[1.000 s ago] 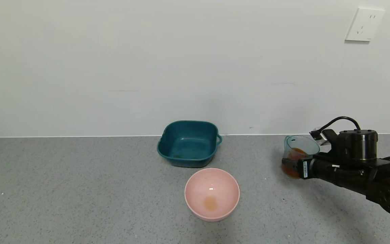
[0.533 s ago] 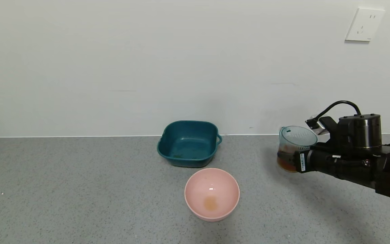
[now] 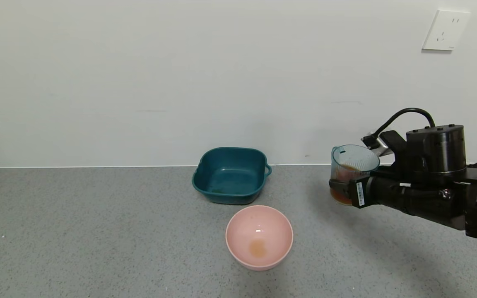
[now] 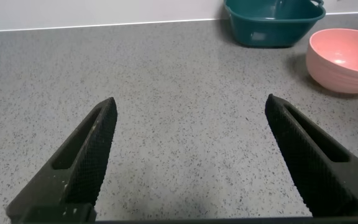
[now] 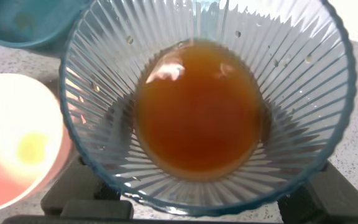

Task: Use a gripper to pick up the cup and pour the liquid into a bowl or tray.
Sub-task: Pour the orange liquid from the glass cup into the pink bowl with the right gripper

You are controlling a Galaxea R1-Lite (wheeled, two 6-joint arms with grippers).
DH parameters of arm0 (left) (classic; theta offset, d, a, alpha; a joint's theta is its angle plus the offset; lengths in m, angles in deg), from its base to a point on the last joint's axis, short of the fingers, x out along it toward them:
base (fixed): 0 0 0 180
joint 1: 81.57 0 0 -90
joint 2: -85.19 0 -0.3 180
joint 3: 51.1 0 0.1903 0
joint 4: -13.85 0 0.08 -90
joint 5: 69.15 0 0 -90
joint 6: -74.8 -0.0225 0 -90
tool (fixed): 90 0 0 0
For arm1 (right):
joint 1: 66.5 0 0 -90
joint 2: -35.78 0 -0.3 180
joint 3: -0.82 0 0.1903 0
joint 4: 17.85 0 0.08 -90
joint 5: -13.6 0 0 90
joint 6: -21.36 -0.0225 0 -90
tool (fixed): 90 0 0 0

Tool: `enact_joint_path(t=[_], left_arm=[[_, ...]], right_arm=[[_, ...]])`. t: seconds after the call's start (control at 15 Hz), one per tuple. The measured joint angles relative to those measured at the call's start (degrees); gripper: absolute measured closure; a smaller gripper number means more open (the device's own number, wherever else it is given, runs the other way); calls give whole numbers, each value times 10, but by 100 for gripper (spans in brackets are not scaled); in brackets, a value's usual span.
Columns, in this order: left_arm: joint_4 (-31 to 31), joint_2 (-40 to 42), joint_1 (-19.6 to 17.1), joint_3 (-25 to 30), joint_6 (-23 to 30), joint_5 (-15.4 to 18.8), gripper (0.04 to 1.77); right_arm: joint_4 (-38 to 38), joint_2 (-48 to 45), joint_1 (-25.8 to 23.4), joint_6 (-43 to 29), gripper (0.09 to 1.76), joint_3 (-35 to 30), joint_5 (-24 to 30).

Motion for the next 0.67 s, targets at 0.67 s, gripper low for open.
enact_joint_path(t=[0.67], left_arm=[[0,0,0,0,0,0,9]], right_arm=[[-84,-6,96,24,52,71,-80]])
